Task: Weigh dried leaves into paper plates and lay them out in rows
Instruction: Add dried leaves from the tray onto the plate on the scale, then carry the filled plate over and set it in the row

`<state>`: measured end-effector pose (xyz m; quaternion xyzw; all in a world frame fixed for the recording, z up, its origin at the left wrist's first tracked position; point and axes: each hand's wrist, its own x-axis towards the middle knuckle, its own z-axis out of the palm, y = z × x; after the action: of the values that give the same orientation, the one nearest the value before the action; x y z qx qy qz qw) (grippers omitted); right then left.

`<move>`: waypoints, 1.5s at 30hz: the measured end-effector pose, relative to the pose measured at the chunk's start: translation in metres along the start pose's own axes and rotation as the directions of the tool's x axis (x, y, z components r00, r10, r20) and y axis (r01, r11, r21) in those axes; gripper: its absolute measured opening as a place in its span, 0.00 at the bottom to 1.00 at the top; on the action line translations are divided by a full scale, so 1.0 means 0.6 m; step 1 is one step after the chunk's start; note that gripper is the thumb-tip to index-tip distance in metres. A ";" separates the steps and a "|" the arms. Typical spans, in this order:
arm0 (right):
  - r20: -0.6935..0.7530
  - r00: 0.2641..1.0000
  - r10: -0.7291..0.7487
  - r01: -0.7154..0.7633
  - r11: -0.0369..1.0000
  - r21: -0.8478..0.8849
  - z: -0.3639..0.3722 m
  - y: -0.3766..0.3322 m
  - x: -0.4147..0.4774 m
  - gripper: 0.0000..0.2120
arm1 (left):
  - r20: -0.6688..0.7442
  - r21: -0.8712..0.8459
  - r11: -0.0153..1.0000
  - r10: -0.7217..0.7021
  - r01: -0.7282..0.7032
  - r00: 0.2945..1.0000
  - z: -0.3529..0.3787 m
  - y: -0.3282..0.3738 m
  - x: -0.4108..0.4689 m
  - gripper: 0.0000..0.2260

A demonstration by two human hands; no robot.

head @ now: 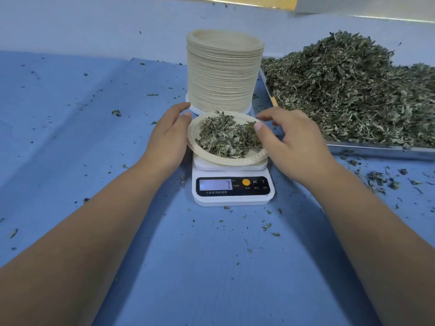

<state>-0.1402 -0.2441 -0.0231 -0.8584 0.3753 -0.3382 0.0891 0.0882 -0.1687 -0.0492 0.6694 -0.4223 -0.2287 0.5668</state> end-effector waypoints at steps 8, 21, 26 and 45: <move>0.055 0.998 0.034 -0.009 0.916 -0.402 -0.001 0.013 0.005 0.26 | 0.107 -0.193 0.970 -0.131 0.149 0.986 0.015 -0.001 0.006 0.26; 0.153 0.981 -0.119 0.154 0.958 -0.243 0.042 -0.127 0.020 0.18 | -0.084 -0.573 0.776 -0.376 0.264 0.923 -0.100 0.017 0.019 0.15; 0.412 0.872 -0.265 0.345 0.929 -0.132 0.110 -0.238 0.065 0.24 | -0.245 -0.548 0.804 -0.417 0.230 0.875 -0.252 -0.001 -0.001 0.17; 0.474 0.676 -0.564 0.483 0.825 0.293 0.565 -0.736 0.151 0.20 | -0.715 -0.131 0.922 -0.343 0.365 0.609 -0.878 -0.200 -0.089 0.11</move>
<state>0.3814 -0.0317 -0.0531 -0.9801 0.0467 -0.1189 0.1517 0.5097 0.1734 -0.0395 0.7821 -0.0255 -0.0462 0.6209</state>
